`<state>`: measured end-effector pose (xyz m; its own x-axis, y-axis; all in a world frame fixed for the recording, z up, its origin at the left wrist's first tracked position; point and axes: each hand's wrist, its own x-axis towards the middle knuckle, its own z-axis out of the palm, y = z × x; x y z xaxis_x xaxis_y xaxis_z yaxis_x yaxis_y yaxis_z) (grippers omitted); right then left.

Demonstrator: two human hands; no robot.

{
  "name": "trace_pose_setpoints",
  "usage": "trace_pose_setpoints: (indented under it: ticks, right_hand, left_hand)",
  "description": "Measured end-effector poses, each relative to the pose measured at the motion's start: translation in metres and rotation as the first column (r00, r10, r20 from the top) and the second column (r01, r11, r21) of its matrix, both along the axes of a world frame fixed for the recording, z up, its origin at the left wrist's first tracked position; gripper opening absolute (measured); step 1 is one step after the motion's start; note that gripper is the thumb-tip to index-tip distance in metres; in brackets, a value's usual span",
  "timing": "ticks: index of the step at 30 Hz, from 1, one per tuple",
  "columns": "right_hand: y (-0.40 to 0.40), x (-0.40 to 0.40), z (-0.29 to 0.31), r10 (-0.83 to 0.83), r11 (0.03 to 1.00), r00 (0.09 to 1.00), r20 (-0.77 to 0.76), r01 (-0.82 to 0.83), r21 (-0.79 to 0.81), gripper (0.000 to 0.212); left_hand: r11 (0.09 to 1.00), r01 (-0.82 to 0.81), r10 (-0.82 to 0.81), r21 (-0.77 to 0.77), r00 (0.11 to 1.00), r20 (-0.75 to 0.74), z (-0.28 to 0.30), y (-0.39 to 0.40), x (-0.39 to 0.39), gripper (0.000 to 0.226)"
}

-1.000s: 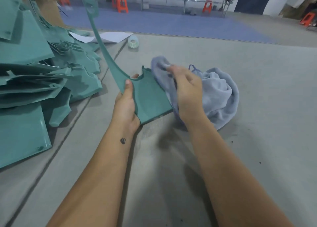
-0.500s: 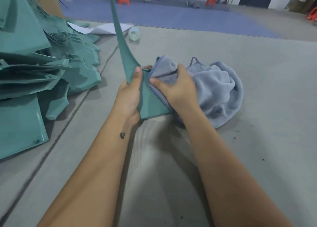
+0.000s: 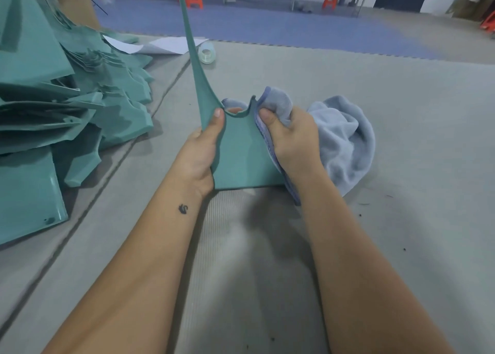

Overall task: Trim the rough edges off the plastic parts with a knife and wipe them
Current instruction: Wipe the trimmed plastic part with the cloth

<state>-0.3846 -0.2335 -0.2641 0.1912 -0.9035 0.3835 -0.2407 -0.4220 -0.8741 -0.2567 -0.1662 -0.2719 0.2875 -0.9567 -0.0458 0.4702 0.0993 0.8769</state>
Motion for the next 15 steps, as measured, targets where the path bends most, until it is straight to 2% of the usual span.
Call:
trace_pose_setpoints:
  ticks: [3,5,6,8,9,10,11,13,15]
  right_hand:
    - [0.001,-0.005,-0.004,0.038,0.999,0.996,0.085,-0.039,0.011,0.019]
    - [0.001,-0.01,0.0,-0.093,0.995,0.988,0.126,0.089,0.036,0.018]
    - [-0.001,-0.014,0.001,-0.203,0.979,0.959,0.198,0.192,0.071,0.018]
    - [0.001,-0.025,0.01,-0.402,0.915,0.781,0.478,0.316,0.252,0.024]
    - [0.003,-0.03,0.013,-0.445,0.894,0.699,0.56,0.316,0.316,0.031]
    - [0.005,-0.033,0.014,-0.435,0.9,0.67,0.601,0.307,0.31,0.036]
    - [0.007,-0.031,0.016,-0.406,0.914,0.683,0.607,0.295,0.279,0.038]
    - [0.015,-0.018,0.022,-0.299,0.954,0.744,0.598,0.215,0.209,0.026]
    - [0.031,0.002,0.025,-0.059,0.998,0.864,0.5,0.057,0.02,0.021]
  left_hand:
    - [0.999,-0.053,0.053,0.007,0.998,-0.021,-0.001,-0.003,0.005,0.036]
    - [0.991,-0.121,0.126,0.055,0.989,-0.08,0.0,-0.003,0.013,0.035]
    - [0.983,-0.164,0.173,0.082,0.978,-0.118,0.0,-0.002,0.018,0.034]
    - [0.962,-0.252,0.268,0.108,0.949,-0.164,-0.001,-0.001,0.027,0.034]
    - [0.949,-0.298,0.312,0.098,0.933,-0.18,-0.001,-0.001,0.028,0.032]
    - [0.937,-0.341,0.349,0.074,0.914,-0.206,-0.001,-0.002,0.027,0.032]
    - [0.926,-0.374,0.373,0.042,0.895,-0.246,0.0,-0.003,0.025,0.033]
    - [0.923,-0.384,0.353,-0.027,0.871,-0.342,0.003,-0.006,0.016,0.038]
    - [0.935,-0.349,0.301,-0.058,0.871,-0.388,0.003,-0.008,0.008,0.04]
